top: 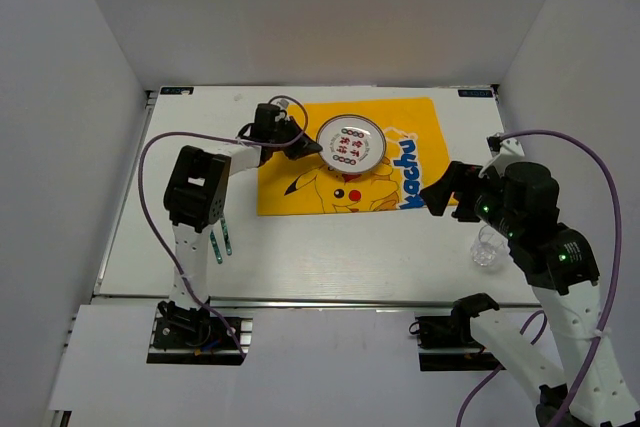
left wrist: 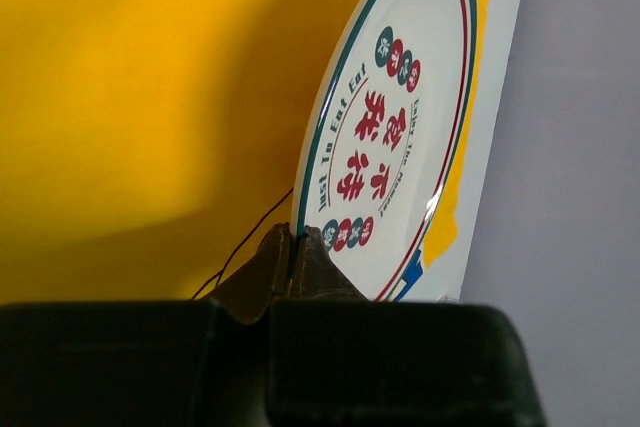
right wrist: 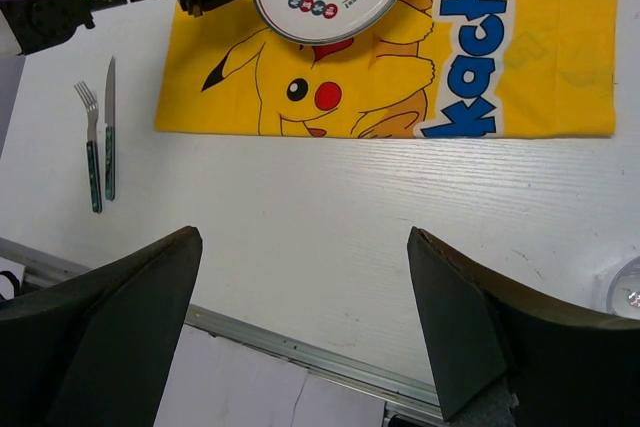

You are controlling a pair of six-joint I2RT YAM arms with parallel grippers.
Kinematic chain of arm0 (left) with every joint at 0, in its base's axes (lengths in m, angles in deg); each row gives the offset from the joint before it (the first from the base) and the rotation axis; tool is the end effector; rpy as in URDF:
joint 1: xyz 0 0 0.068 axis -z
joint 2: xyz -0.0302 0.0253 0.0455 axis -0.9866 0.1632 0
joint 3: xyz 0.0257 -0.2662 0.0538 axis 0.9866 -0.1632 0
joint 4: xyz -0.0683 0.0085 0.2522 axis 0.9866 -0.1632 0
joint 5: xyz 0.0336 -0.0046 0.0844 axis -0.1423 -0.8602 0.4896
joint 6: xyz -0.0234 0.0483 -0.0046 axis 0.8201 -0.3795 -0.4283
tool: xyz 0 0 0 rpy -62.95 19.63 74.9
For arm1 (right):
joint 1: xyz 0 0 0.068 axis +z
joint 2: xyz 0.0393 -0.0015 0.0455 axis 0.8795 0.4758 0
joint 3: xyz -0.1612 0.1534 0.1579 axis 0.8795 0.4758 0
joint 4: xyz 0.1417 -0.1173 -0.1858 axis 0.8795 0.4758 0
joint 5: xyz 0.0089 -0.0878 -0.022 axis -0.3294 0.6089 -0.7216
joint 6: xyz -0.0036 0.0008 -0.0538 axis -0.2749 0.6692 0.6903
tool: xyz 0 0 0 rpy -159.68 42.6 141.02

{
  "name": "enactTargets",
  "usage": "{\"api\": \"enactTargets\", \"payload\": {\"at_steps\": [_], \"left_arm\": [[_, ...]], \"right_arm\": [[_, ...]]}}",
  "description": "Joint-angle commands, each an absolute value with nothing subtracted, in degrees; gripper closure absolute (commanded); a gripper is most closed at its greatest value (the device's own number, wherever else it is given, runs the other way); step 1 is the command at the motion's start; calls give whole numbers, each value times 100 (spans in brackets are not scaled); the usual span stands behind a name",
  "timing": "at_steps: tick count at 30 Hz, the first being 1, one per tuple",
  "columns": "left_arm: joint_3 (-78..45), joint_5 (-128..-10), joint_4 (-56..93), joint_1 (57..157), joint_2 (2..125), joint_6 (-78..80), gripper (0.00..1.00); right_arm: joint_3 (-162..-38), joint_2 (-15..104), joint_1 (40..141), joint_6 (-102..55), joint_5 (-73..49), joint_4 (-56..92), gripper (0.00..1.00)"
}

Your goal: Set the dinner table for one person

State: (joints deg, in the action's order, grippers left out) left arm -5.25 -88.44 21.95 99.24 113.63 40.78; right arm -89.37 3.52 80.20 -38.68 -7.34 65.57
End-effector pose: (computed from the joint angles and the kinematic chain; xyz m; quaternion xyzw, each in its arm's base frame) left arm 0.4497 -0.1691 0.1470 -0.1425 0.8608 -0.4284 0.2348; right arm 0.1100 0.0388 0.3971 0.0120 0.8362 0.2111 0.5060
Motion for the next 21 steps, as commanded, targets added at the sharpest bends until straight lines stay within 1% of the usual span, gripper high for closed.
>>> {"api": "enactTargets", "payload": {"at_steps": [1,10,11,12,13,14,15,19,20,21], "left_arm": [[-186,-9178,2602,10046,11357,4201,100],[-151,-8783,2233,10161,11376,4087,100],[-38,-8730,2032,10161,11437,4044,81],[-2,-8721,1978,10161,11463,4035,70],[7,-8721,1960,10161,11472,4034,62],[8,-8712,1917,10161,11455,4043,56],[-10,-8686,1899,10161,11420,4035,47],[-273,-8414,1767,10214,11052,3973,28],[-343,-8352,1654,10214,10920,3921,15],[-414,-8239,1487,10214,10588,3868,2]], "right_arm": [[-9076,247,8004,-3714,-668,6636,11],[-8961,176,8013,-3688,-712,6645,11],[-8953,167,8013,-3688,-738,6645,11],[-8961,176,8004,-3688,-756,6645,11],[-8970,167,8022,-3679,-765,6662,11],[-8979,167,8013,-3670,-739,6680,11],[-8996,176,8004,-3670,-704,6697,11],[-9005,290,8004,-3854,-55,6864,11],[-8997,404,8004,-4177,626,7047,11],[-8901,466,8004,-4354,998,7110,11]]}}
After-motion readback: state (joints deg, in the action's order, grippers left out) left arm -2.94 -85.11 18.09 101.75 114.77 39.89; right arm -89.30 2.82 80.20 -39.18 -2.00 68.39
